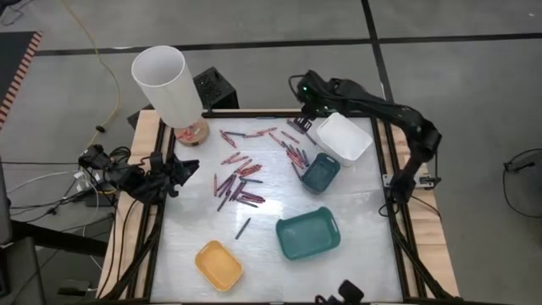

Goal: Sort crayons
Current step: Put the blue crayon into the white bin

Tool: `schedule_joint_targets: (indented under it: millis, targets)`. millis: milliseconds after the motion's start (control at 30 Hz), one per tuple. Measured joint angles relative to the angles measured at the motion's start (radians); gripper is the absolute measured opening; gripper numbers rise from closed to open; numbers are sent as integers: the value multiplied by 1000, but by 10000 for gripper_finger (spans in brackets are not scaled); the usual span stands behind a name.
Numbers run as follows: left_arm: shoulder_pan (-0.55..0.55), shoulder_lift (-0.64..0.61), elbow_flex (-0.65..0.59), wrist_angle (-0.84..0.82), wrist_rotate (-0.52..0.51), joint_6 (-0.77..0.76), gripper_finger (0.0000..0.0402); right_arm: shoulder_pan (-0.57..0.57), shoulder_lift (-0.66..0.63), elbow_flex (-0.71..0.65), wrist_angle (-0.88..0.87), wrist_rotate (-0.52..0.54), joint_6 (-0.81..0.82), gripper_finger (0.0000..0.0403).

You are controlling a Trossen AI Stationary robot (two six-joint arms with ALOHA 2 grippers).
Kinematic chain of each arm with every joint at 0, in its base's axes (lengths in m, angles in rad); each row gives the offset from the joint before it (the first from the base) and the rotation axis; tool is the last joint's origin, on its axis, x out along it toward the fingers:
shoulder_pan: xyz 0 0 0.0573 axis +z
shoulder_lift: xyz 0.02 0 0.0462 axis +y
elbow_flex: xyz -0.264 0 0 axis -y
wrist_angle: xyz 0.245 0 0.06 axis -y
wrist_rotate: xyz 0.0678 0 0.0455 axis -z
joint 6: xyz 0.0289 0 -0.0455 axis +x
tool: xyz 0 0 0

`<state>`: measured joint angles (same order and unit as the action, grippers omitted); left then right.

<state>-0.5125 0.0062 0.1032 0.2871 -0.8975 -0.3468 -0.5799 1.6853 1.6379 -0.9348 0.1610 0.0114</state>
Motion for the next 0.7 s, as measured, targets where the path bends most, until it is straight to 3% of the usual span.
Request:
schedule_joint_targets:
  millis: [333,500,700]
  targets:
    - [0,4,25,-11,1,-66,112,-51,135,-1,77,-89,-47,210]
    - [0,61,111,-13,-29,6,112,-45,191,6,182,-88,-96,225]
    - [0,182,264,-146,-65,69,112,-47,256,69,106,-87,-118,221]
